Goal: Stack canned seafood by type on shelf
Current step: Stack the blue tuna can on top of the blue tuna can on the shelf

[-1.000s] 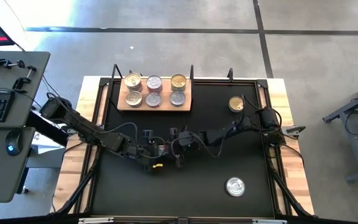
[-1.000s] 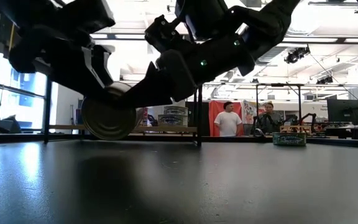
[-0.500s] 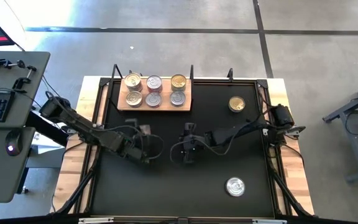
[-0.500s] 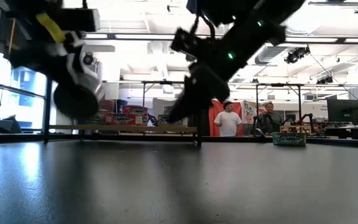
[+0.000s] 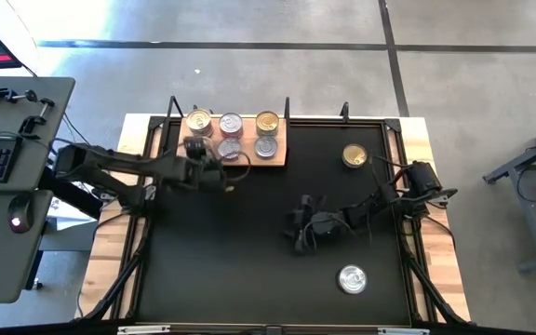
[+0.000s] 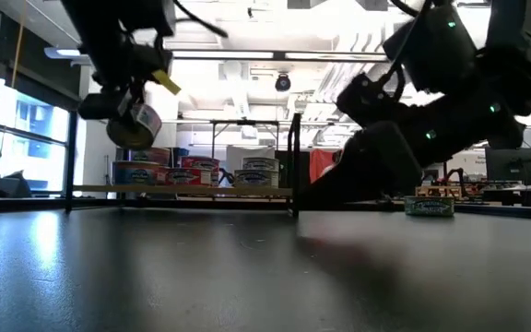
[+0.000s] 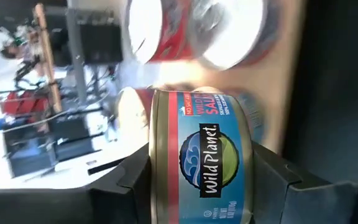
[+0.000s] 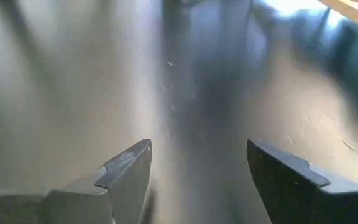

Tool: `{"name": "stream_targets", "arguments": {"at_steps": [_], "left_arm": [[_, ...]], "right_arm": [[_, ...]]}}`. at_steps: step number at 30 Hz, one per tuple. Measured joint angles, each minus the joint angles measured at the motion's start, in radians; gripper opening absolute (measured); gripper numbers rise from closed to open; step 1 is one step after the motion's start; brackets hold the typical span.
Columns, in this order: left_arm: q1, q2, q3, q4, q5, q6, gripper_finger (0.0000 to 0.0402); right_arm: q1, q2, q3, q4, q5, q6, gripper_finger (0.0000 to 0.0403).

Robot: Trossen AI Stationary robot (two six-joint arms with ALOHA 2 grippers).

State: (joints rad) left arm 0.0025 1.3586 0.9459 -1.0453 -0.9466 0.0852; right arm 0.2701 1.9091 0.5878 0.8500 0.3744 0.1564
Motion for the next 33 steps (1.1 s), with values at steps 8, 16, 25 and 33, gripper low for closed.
{"name": "stream_targets", "arguments": {"at_steps": [8, 16, 25, 33], "left_arm": [[0.188, 0.004, -0.001, 0.048, 0.045, 0.129, 0.0168], [0.261, 0.004, 0.000, 0.130, 0.080, 0.135, 0.0230], [0.296, 0.004, 0.000, 0.124, 0.300, 0.126, 0.0248], [0.301, 0.004, 0.000, 0.098, 0.292, 0.109, 0.0250]], "right_arm": [[-0.001, 0.000, -0.008, 0.010, 0.001, -0.030, 0.0256], [-0.001, 0.000, -0.007, 0.009, 0.000, -0.033, 0.0256], [-0.001, 0.000, -0.007, 0.009, 0.000, -0.026, 0.0256], [-0.001, 0.000, -0.007, 0.009, -0.001, -0.024, 0.0256]]}}
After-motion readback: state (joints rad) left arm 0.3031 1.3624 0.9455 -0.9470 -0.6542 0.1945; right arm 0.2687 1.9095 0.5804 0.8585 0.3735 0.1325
